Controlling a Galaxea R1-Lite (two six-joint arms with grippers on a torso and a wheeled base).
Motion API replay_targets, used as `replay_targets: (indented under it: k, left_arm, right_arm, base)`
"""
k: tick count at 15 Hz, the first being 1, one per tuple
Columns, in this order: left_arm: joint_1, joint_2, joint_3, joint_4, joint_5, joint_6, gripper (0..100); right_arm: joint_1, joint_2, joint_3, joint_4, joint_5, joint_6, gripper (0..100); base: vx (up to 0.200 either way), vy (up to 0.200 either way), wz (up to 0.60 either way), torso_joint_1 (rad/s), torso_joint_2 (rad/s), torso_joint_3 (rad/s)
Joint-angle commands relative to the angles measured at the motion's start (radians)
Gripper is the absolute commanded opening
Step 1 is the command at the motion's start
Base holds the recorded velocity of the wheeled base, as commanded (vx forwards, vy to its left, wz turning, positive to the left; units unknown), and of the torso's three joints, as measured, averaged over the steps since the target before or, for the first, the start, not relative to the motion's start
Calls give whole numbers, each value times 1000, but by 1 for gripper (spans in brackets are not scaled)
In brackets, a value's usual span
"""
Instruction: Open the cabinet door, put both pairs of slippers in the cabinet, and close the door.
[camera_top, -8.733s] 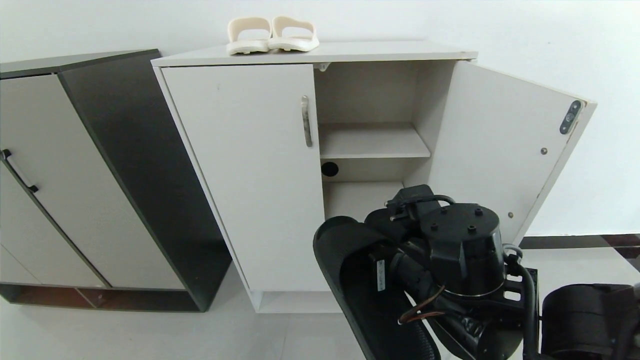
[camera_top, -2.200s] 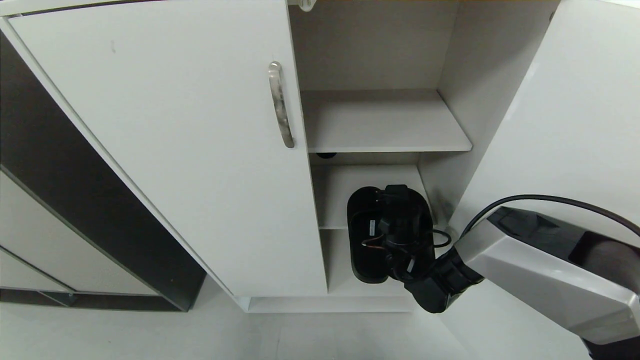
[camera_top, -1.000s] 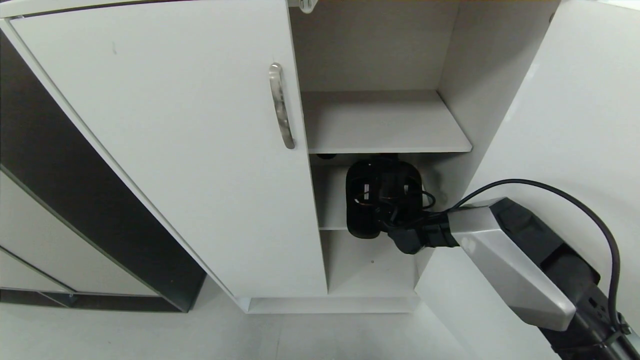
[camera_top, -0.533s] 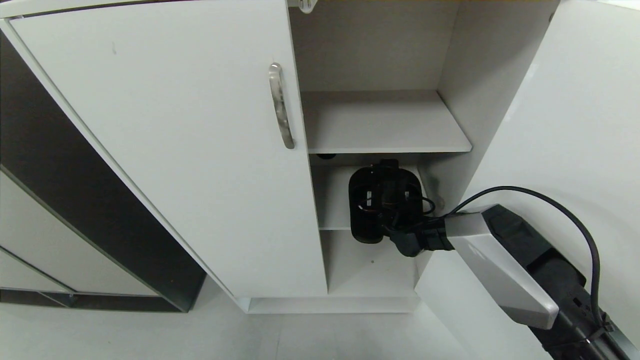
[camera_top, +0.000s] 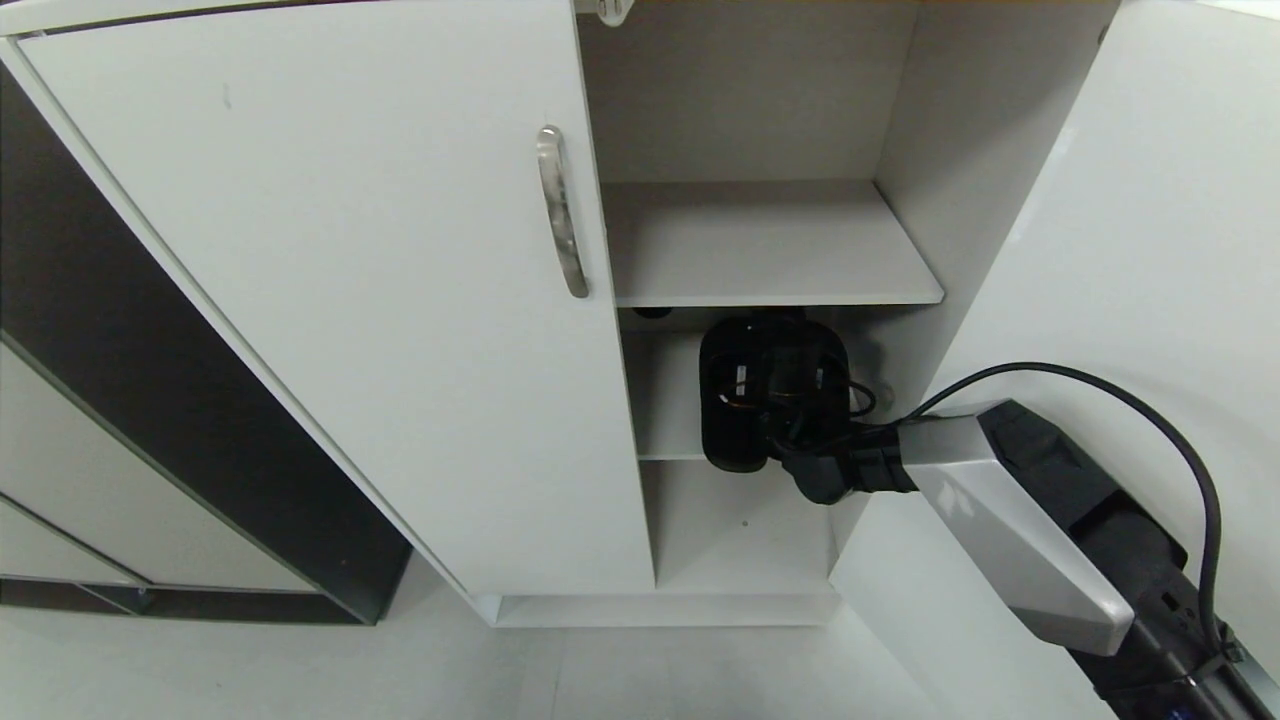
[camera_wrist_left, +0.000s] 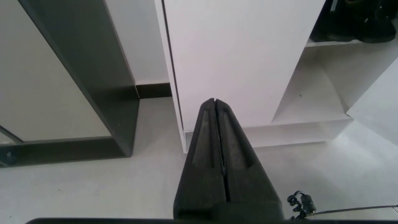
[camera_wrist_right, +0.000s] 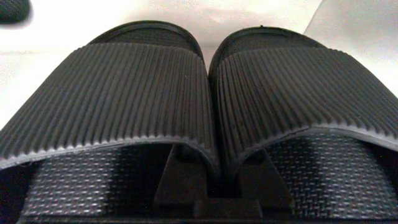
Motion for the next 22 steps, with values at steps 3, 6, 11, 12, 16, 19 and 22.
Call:
replay_targets:
  k: [3,6,11,12,16,19,22]
  left_arm:
    - [0,1,0,0,0,0,0]
    - [0,1,0,0,0,0,0]
    - [0,1,0,0,0,-1,0]
    - [0,1,0,0,0,-1,0]
    - [0,1,0,0,0,-4,0]
    - [0,1,0,0,0,-4,0]
    - [0,1,0,0,0,-6,0]
  right_arm:
    - [10,-20,0,0,-1,-3,0]
    - [10,-18,0,0,-1,-3,0]
    - [22,-8,0,-2,-4,-3,0]
    - [22,-6,0,-2,-4,-3,0]
    - [21,5,0,-2,-4,-3,0]
    - [21,5,0,0,-4,-3,0]
    - [21,20,0,0,-4,-5,0]
  base:
    - [0,0,0,0,0,0]
    - [133,0,0,-2,0,3]
    - [0,0,0,0,0,0]
    - [0,0,0,0,0,0]
    - [0,0,0,0,0,0]
    - [0,0,0,0,0,0]
    - [0,0,0,0,0,0]
